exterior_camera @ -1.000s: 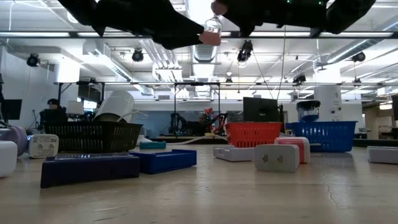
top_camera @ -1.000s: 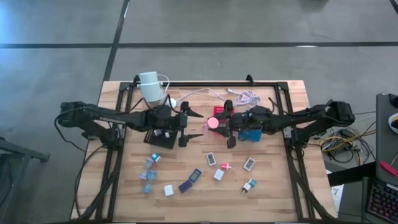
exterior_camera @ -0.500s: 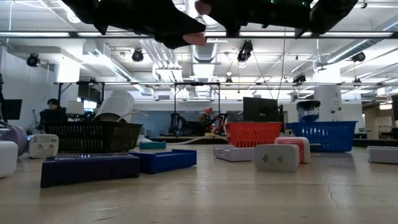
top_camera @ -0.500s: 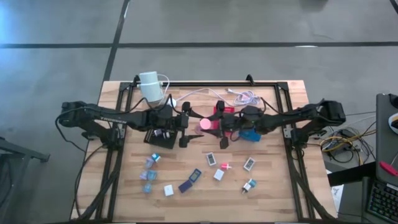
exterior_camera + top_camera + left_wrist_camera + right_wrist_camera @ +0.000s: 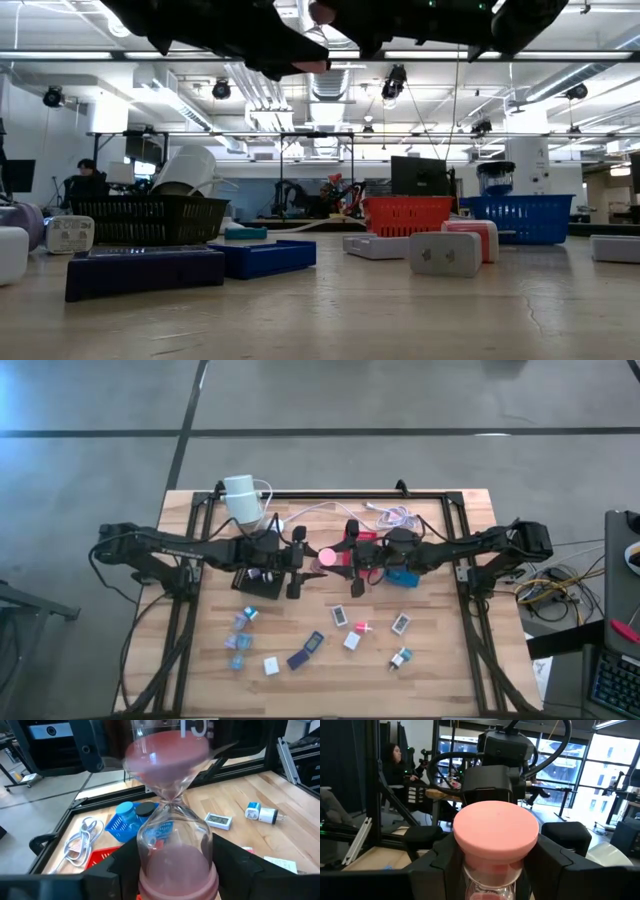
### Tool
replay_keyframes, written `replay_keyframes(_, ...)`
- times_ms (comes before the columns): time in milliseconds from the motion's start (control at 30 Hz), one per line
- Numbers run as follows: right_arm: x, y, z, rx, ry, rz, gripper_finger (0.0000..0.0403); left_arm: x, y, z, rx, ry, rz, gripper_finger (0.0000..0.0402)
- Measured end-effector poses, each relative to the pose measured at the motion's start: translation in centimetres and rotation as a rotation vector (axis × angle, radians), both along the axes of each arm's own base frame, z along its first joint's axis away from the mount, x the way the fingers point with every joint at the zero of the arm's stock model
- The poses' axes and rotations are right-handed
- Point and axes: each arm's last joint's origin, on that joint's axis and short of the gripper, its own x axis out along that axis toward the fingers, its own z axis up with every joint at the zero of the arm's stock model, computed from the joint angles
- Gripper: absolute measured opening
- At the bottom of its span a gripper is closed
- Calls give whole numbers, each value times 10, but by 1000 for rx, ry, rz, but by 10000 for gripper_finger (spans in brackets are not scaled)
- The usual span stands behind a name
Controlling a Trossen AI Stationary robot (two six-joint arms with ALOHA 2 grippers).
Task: Pick & Place Office items
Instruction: Put the pink hourglass into the blue bin
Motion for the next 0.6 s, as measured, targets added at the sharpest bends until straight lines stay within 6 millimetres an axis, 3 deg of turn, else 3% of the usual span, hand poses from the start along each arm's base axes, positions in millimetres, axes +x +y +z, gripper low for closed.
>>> replay_keyframes(233,0,0,-1,1,10,1,162,1,0,2,3,42,2,195)
replay_keyframes(600,0,0,-6,8,97,4,234,-8,0,6,40,193,51,195)
